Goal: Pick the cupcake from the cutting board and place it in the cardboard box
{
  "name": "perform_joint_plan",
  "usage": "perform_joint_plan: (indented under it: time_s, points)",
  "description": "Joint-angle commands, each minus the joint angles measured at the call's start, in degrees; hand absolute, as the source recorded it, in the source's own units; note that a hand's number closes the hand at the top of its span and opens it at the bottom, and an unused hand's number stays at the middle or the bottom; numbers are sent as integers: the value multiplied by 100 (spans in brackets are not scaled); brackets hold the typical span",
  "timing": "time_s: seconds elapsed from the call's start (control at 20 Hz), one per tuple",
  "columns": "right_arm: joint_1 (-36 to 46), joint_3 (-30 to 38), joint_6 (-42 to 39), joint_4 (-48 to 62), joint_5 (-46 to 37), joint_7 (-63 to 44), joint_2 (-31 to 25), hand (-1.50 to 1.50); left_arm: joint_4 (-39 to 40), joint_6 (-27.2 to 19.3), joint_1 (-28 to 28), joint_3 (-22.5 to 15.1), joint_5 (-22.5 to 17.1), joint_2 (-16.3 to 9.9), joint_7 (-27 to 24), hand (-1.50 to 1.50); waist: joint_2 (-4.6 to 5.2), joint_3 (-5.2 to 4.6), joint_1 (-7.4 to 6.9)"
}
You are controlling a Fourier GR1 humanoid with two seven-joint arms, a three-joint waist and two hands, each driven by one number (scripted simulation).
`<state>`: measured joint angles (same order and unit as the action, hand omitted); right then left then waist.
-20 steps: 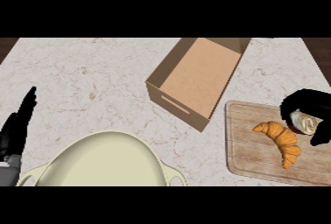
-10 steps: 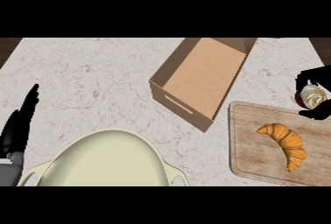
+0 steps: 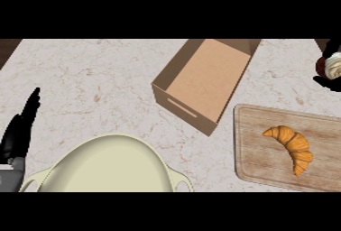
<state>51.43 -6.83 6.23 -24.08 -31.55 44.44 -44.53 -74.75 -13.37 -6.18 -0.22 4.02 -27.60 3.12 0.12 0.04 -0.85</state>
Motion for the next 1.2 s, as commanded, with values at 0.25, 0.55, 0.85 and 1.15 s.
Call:
perform_joint_plan:
  time_s: [0.25, 0.55, 0.85, 1.15]
  points:
    - [433, 154, -1037, -1071, 338, -299, 423, 150, -129, 360, 122, 332, -179, -175, -9, 0, -47, -10, 81]
    - [1004, 337, -1805, -1357, 691, -1336, 996, 150, 85, 224, -85, 295, 72, -44, 12, 0, -30, -10, 67]
    - [1395, 459, -1579, -1262, 722, -2531, 1845, 150, -154, 96, 74, 86, 298, 249, 123, 0, -13, -5, 10]
    - [2174, 515, -1383, -372, 590, -2988, 2574, 150, 148, 246, -303, 257, 281, 170, 51, 0, 39, -7, -75]
